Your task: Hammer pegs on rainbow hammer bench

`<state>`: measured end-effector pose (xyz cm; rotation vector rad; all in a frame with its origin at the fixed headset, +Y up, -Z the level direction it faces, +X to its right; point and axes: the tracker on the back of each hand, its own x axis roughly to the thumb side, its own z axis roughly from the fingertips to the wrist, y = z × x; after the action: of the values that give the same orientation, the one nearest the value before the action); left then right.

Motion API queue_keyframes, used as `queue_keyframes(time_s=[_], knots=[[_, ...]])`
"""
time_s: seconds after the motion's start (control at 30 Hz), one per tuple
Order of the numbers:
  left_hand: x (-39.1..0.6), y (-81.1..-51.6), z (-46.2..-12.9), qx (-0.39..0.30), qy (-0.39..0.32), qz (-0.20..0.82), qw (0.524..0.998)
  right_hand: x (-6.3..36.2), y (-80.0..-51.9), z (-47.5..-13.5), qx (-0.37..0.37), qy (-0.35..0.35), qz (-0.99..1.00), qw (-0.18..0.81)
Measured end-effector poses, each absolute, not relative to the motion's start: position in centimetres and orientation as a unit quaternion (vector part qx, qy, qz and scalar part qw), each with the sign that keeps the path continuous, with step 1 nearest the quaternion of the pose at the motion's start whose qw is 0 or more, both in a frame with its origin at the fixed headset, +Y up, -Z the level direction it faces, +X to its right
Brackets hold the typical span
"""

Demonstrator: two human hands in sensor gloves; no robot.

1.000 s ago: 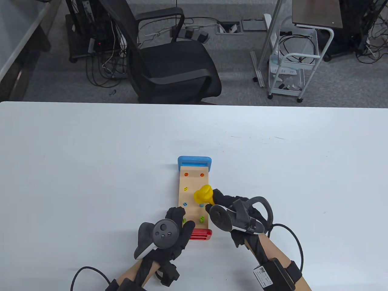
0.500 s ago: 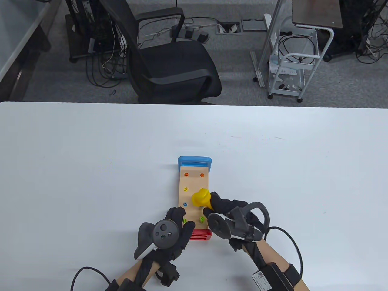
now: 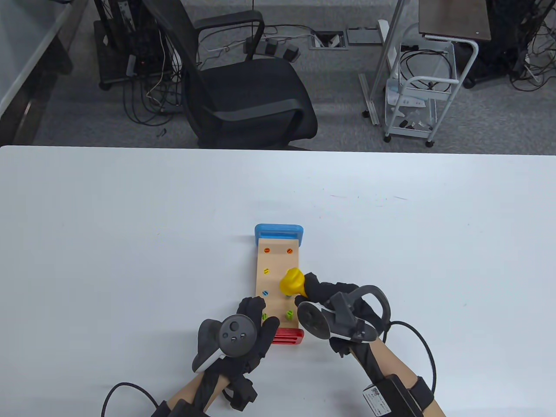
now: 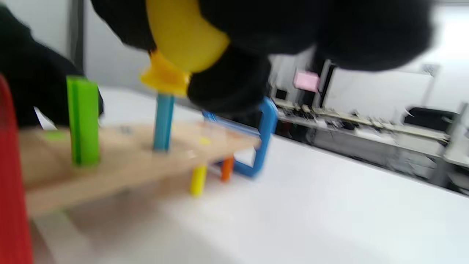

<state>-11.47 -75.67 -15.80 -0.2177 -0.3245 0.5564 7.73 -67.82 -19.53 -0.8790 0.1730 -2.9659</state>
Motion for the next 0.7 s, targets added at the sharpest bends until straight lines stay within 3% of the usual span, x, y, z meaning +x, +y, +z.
queue_keyframes(time_s=[0.03,0.1,0.2,0.3,0.33,0.37,0.4,0.43,0.5,0.53,0.57,0.7], knots=[[-11.5,-75.7,-15.8,-0.106,-0.159,0.273,0.943,7.8,-67.8,-19.3,-0.249,0.005,-0.967,0.057],[-11.5,-75.7,-15.8,-0.106,-0.159,0.273,0.943,7.7,-67.8,-19.3,-0.267,0.038,-0.962,0.044],[-11.5,-75.7,-15.8,-0.105,-0.158,0.273,0.943,7.9,-67.3,-19.4,-0.264,0.025,-0.963,0.047],[-11.5,-75.7,-15.8,-0.105,-0.159,0.273,0.943,8.8,-66.2,-18.8,-0.256,0.155,-0.954,-0.021],[-11.5,-75.7,-15.7,-0.105,-0.159,0.274,0.943,9.0,-66.4,-18.8,-0.258,0.156,-0.953,-0.038],[-11.5,-75.7,-15.7,-0.105,-0.158,0.274,0.943,8.8,-67.0,-19.0,-0.260,0.132,-0.956,-0.031],[-11.5,-75.7,-15.8,-0.105,-0.159,0.274,0.943,8.2,-68.5,-19.6,-0.263,0.034,-0.964,0.022],[-11.5,-75.7,-15.8,-0.107,-0.158,0.273,0.943,8.6,-68.6,-19.2,-0.210,-0.004,-0.974,0.083],[-11.5,-75.7,-15.8,-0.107,-0.159,0.274,0.943,8.6,-68.3,-19.7,-0.280,0.088,-0.956,0.013],[-11.5,-75.7,-15.7,-0.106,-0.159,0.274,0.942,8.6,-68.3,-19.9,-0.249,0.026,-0.967,0.039],[-11.5,-75.7,-15.8,-0.106,-0.159,0.273,0.943,8.8,-68.2,-19.7,-0.237,0.009,-0.970,0.046],[-11.5,-75.7,-15.8,-0.105,-0.159,0.274,0.943,8.8,-67.4,-19.5,-0.256,0.050,-0.965,0.032]])
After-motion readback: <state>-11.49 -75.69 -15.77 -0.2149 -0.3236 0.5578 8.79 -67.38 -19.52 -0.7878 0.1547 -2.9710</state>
